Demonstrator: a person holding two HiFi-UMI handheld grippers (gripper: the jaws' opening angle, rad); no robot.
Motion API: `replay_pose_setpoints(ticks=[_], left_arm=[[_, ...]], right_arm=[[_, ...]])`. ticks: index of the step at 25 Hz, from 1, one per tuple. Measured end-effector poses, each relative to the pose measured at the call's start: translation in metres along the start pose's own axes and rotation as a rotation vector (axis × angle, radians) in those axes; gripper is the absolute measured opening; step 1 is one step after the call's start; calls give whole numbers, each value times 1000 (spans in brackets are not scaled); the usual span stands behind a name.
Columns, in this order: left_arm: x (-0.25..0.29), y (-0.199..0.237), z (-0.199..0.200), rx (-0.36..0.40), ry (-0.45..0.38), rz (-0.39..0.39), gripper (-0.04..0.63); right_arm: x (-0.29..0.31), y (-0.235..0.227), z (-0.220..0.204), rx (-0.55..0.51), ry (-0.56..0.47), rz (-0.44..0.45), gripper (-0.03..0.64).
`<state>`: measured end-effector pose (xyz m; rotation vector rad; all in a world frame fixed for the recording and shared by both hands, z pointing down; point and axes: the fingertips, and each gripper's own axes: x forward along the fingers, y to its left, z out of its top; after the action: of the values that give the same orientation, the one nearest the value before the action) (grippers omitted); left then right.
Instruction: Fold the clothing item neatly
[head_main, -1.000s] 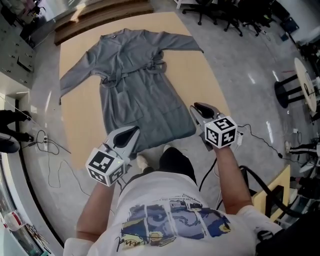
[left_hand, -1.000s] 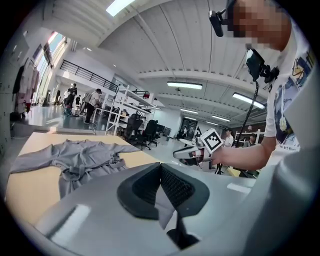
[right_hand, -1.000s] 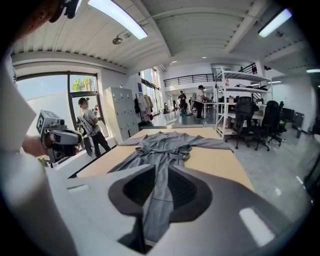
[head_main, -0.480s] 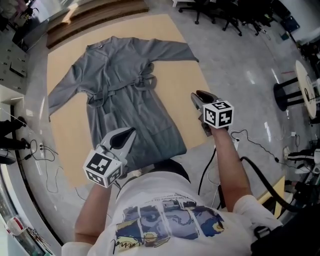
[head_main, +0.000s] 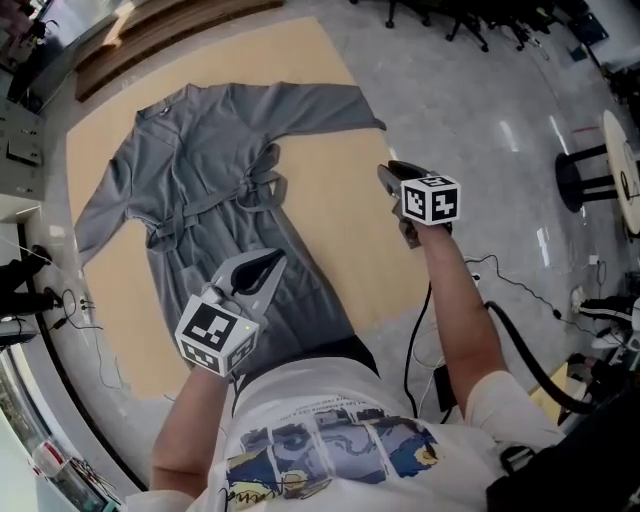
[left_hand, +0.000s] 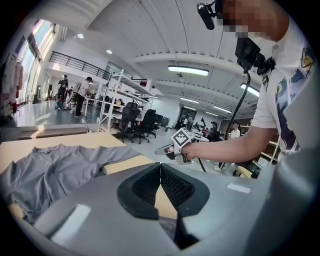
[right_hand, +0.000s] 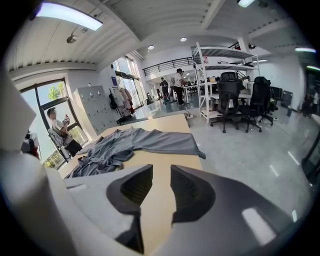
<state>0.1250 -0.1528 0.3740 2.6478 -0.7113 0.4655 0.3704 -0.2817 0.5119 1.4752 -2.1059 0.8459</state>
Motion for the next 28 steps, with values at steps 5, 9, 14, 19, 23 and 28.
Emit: replay_pose_setpoints(ticks=[5,9,14,19,23,28], left_arm=[[40,6,4,-11,35,-22,8],[63,13,6,-20,57,-33,8],[84,23,4,-32,79,-32,8],[108,29,2,-10,107,-41,8],[129,26,4,3,114,-72,8],[145,23,5,9,119,-99,8]], right_arm=[[35,-55,1,9,40,-28,118],[58,-93,6,102,32,-28,124],[93,-130,-1,319,29,11,135],[118,-152,-3,544,10,84,143],[134,-163,-6,776,-11,178,151],[154,-170,-16,1028,-11,262,169]])
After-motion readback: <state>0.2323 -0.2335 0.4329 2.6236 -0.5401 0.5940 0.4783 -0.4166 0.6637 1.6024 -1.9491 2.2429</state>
